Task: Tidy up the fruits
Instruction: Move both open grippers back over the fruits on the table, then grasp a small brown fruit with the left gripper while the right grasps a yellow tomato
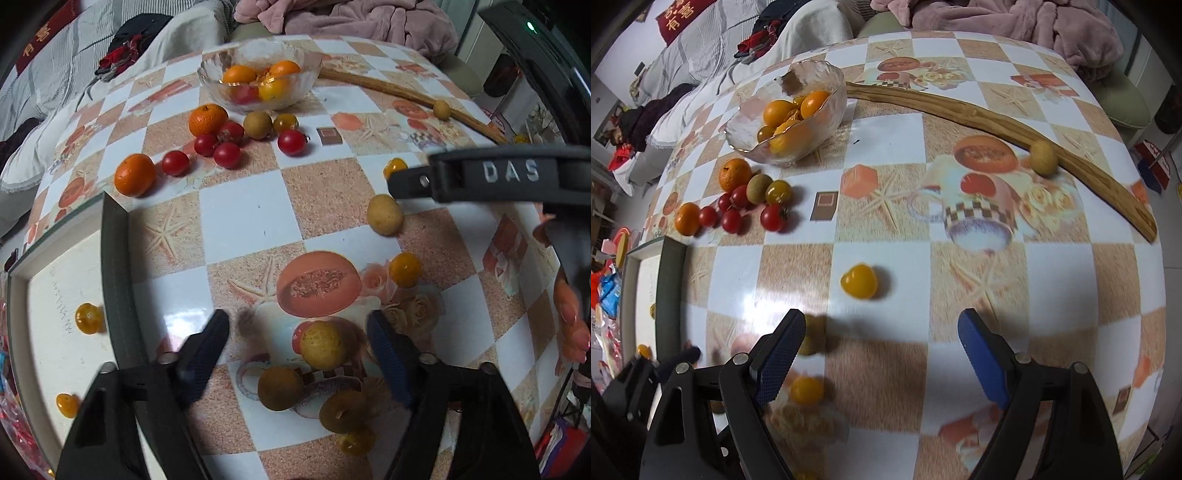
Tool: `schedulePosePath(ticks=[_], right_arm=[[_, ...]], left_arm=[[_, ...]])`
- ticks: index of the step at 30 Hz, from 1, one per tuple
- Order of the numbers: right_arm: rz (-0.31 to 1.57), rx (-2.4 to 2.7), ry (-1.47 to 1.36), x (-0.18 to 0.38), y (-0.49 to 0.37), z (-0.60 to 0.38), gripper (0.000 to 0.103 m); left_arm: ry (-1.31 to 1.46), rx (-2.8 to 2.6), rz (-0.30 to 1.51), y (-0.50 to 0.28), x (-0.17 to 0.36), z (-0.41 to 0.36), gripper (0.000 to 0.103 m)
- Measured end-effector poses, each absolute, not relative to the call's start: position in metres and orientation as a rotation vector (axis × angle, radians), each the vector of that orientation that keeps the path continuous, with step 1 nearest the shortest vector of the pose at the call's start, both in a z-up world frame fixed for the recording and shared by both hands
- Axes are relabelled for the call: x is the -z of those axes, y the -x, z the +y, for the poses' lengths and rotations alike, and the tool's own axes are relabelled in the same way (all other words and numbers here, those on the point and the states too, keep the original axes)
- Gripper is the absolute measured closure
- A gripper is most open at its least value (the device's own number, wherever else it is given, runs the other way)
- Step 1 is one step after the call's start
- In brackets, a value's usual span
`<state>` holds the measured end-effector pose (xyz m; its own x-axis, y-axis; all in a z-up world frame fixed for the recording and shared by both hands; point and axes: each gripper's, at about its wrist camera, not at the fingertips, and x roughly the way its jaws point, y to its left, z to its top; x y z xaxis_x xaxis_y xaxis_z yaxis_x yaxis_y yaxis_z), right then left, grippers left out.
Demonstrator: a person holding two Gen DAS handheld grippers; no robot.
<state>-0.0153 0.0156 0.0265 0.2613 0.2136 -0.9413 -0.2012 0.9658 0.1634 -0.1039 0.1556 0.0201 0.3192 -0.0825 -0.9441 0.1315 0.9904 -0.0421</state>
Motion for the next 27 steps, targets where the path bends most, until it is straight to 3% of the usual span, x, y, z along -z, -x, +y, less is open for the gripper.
schedulePosePath(ticks=[5,8,12,15,27], right_arm=[[1.269,-0.287,0.036,-0.019,0.005,0.027,0.019],[1.247,-0.278,0.124,-0.020,0.006,0.037,0.031],[1.223,-0.266,0.201,-0.021,0.009,0.040,0.055],[1.221,-0.331,0.188,-0.023,0.011,0.041,0.082],[1.251,-0.406,-0.012,-0.038,0.038,0.015,0.082]], left_arm=[[-0.067,0.113,1.251,0.103,-0.013,0.149,0.031],[-0.070,0.110,1.251,0.104,-0.014,0.146,0.037],[-0.063,0.114,1.250,0.107,-0.016,0.142,0.051],[-0.054,0.125,1.240,0.108,-0.018,0.139,0.075],[0.150,0.135,1.218,0.106,-0.041,0.170,0.076]])
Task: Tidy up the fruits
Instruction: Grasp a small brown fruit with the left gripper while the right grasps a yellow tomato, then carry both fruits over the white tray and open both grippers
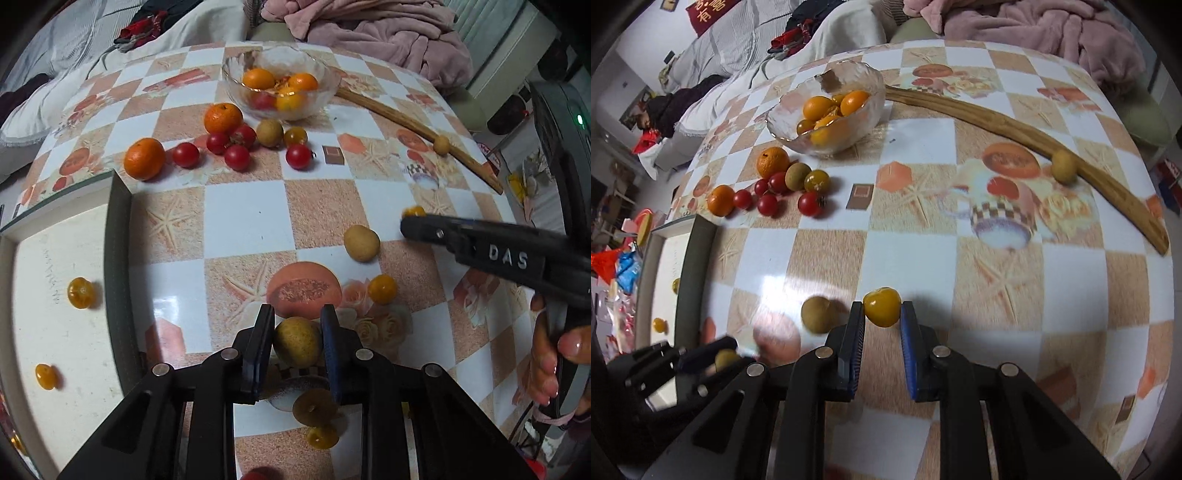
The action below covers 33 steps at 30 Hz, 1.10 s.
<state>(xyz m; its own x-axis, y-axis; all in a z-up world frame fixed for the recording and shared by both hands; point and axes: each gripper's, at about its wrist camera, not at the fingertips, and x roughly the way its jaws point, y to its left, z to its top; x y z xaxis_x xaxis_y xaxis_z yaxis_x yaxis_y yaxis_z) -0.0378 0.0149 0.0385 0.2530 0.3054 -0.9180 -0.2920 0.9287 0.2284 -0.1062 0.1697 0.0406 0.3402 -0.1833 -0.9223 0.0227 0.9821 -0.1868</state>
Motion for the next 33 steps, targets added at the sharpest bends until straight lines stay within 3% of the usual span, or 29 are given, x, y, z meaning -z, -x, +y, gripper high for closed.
schedulePosePath(ticks=[15,33], right_arm=[[1.263,-0.465,-0.008,-0.055,0.061,0.038,0.082],[1.251,-0.655,0.100,-0.074,0.086,0.150,0.082]], left_arm=[[0.183,0.095,1.172,0.125,-0.062,0.209,0.076],[0.272,-0.086,1.135,0.178,-0.071,0.303,0.076]])
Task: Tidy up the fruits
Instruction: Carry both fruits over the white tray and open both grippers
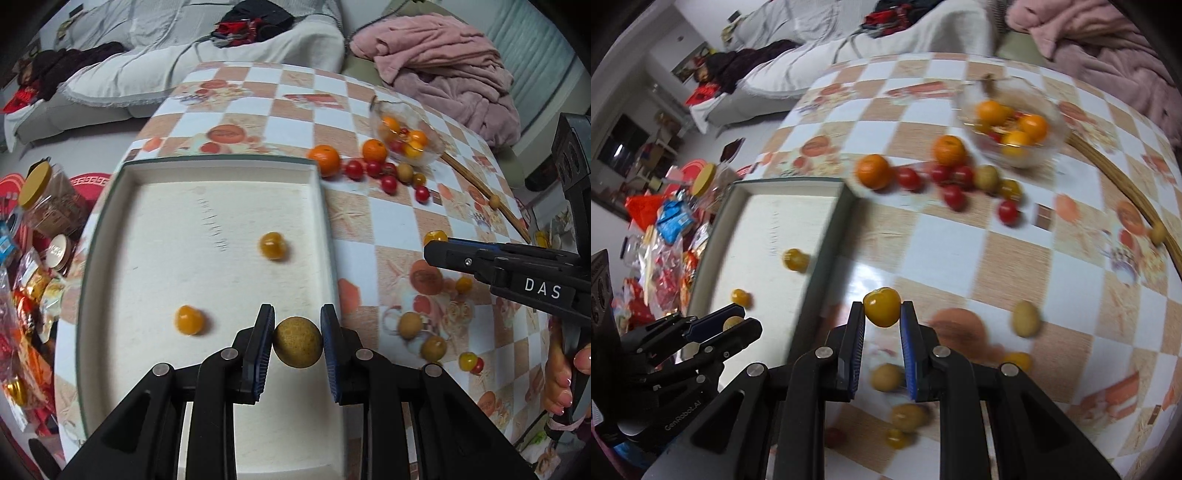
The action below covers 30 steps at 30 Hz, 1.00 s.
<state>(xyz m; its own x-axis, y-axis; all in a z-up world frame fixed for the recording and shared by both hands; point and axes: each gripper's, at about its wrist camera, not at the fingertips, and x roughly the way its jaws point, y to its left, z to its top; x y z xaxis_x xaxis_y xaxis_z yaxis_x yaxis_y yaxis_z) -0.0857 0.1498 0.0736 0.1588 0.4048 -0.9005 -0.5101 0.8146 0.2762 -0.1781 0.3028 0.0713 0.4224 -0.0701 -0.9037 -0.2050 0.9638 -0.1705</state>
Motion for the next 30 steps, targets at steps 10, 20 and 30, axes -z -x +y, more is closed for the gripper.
schedulePosePath(ticks=[10,20,30], right_arm=[[1.279,-0.785,0.173,-0.066,0.108,0.228,0.082],[1.308,-0.839,0.259,-0.042,0.112,0.289,0.082],[1.342,-0.831,0.325,-0.018,0.114,0.312,0.081]], left_arm=[[0.321,-0.223,1.142,0.216,-0.058,0.362,0.076],[0.331,-0.321,1.198,0.236,-0.030,0.392,0.076],[0.270,-0.326,1.229,0.236,-0.020,0.387,0.075]])
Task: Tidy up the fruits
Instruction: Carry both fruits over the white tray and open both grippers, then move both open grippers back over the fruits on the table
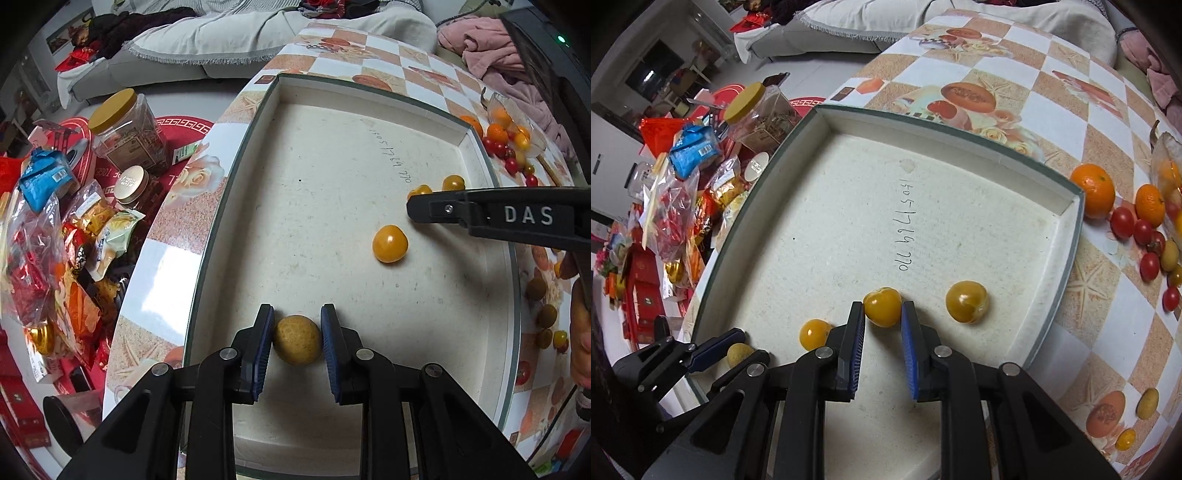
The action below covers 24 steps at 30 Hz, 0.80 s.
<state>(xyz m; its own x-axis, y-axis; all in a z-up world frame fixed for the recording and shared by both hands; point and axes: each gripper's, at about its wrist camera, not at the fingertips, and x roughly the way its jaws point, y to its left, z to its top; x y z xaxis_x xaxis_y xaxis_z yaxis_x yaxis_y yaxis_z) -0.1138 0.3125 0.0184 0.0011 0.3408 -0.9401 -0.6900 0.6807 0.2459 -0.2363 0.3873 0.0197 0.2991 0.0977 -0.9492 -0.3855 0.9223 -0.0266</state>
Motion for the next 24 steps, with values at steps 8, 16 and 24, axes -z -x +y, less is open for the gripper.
schedulePosePath(ticks=[8,16,24], right_arm=[[1.321,-0.858,0.311,-0.025,0.115,0.320,0.033],[1.258,-0.834,0.193,-0.056,0.106,0.292,0.021],[1.239,-0.665,0.105,-0.067,0.090,0.210,0.021]], left_arm=[[0.239,-0.323,1.231,0.239,-0.019,0.382,0.028],[0.211,-0.292,1.243,0.230,-0.027,0.372,0.028],[0.136,-0.175,1.191,0.205,-0.052,0.331,0.028]])
